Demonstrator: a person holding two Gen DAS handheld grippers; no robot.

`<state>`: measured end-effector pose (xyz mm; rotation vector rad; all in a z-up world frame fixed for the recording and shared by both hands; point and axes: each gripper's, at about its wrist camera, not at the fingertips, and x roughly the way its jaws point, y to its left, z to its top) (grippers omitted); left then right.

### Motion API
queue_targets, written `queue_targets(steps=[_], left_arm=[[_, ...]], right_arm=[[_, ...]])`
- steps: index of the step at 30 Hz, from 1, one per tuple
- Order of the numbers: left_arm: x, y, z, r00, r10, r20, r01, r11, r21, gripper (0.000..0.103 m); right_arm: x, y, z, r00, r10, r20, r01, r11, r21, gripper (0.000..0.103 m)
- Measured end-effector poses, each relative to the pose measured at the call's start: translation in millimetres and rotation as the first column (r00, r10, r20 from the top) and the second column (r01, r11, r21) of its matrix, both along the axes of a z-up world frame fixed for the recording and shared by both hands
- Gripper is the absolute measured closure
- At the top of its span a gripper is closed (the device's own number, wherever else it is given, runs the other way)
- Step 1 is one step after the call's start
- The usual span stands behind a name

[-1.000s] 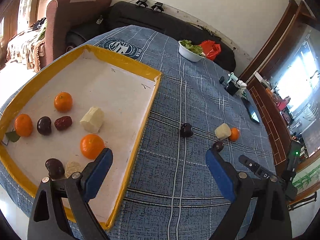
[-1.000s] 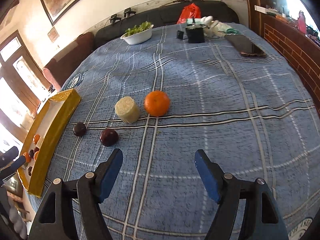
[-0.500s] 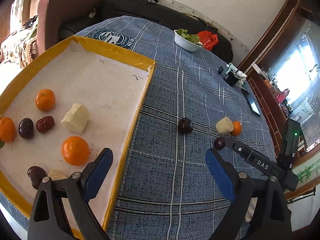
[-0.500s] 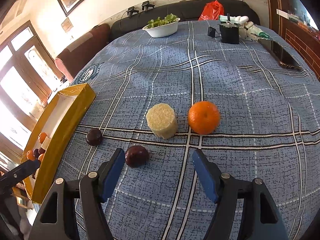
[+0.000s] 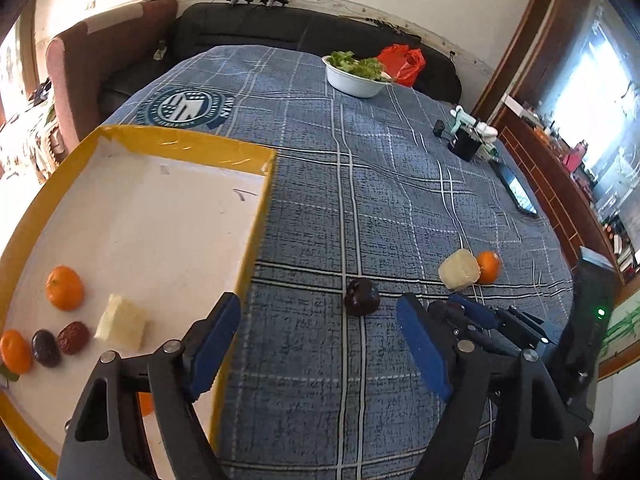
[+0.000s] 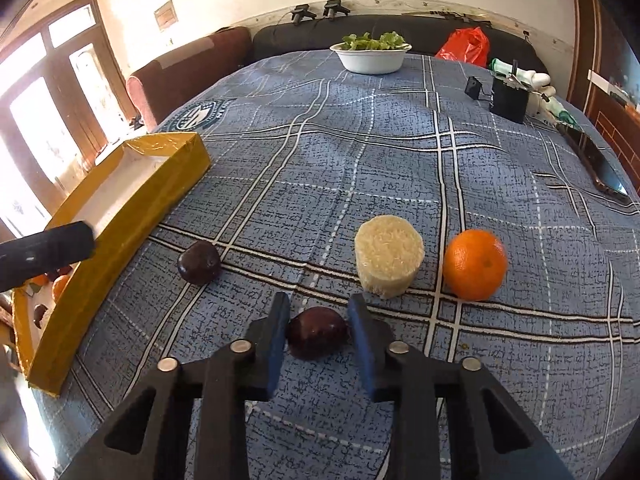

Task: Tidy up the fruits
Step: 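Grasp a dark plum with the left tool while the right tool grasps another dark plum, then lower both plums into the tray and open both tools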

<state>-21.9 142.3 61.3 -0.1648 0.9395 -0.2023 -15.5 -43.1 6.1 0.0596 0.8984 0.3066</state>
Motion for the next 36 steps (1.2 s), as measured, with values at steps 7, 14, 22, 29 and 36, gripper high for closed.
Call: queue_targets(steps=[7,14,22,29,36], left_arm=[[25,-27,-31,0.997,-0.050,-0.058,0.054,0.996,0.077,0.047],[29,-46,-38,0.995,-0.094,-0.042,0.099,0.988,0.122,0.054],[26,-59,-47,0.992,-0.121,-0.022,0.123,0.977,0.176,0.078],[2,-39,-24,0.998,-0.061,0.028,0.057,0.992,0.108,0.078],[-35,21,5,0.992,0.083,0.098,-0.090,0.994,0.069,0.078]], right_arm=[[-5,-13,6,0.998,-0.038,0.042,0.036,0.998,0.047,0.072],[-5,-17,7,0.998,-0.052,0.044,0.050,0.997,0.050,0.072],[-6,-17,8,0.997,-0.049,0.058,0.047,0.998,0.041,0.072],[-7,-16,10,0.995,-0.054,0.078,0.052,0.998,0.028,0.072],[-9,-17,11,0.992,-0.082,0.099,0.081,0.997,0.012,0.072]])
